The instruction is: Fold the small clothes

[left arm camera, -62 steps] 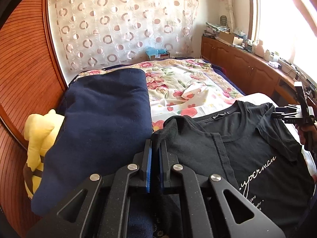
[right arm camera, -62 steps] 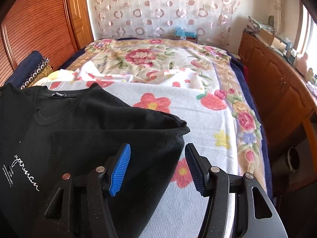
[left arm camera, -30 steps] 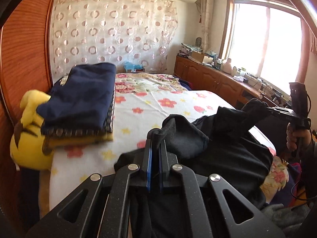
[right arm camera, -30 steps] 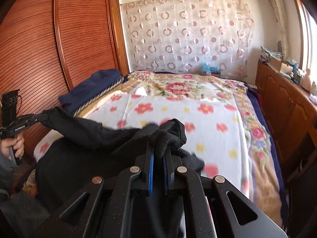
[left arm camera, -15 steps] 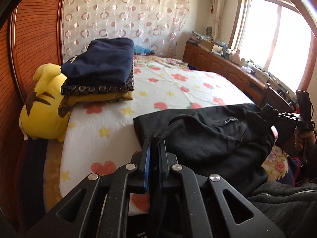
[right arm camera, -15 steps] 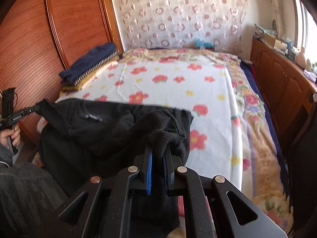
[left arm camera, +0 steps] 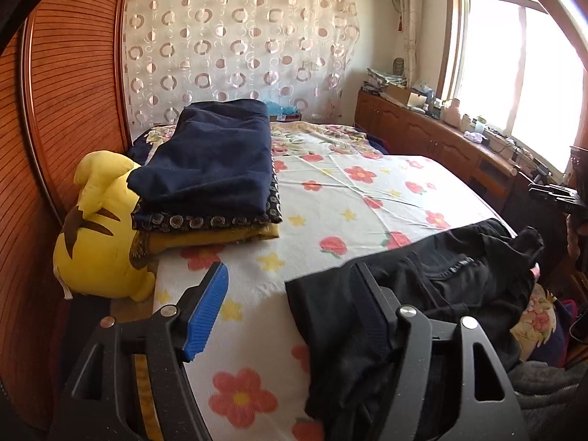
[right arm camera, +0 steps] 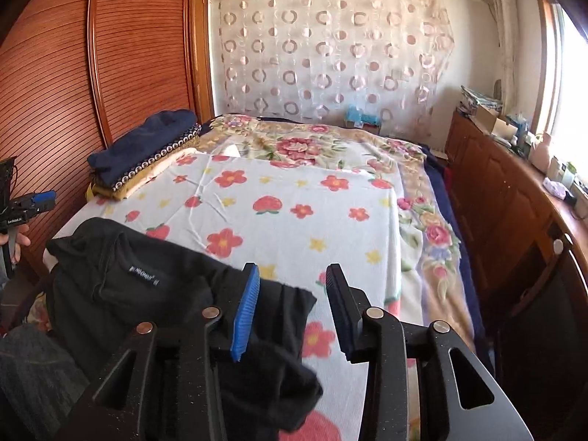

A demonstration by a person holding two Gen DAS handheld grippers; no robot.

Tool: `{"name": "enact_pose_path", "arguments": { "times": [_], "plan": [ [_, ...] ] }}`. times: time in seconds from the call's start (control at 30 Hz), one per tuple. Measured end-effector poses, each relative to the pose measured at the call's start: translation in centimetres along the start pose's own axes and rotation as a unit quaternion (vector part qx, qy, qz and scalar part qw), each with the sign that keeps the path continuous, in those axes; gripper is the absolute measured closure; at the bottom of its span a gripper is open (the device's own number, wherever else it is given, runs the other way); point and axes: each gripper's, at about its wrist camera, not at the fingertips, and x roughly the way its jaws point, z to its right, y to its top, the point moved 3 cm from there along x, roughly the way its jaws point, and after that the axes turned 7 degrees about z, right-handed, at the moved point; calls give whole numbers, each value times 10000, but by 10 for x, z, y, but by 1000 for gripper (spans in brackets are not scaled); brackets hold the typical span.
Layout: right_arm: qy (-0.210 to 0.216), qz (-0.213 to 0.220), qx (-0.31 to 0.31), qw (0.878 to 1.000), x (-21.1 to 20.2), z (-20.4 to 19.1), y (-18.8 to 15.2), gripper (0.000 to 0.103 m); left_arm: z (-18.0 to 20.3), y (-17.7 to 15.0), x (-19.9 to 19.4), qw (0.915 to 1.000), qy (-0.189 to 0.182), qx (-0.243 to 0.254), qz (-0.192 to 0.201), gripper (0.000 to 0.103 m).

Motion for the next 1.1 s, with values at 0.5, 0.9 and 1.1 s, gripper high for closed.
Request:
{"name": "enact_pose_path", "arguments": {
  "times": [0.5,0.9,1.1],
  "plan": [
    [178,-811,141,9964,80,6,-21,60,7,-18,89,9939,-175,153,-1083,34],
    [-9,-1232,232,9921,95,21,-29,41,9,-41,85,9905,-456,31,-1295,38],
    [318,-1416,175,9893,103,10,-29,41,12,-40,84,9887,-670,-4,-1342,53]
  ]
}}
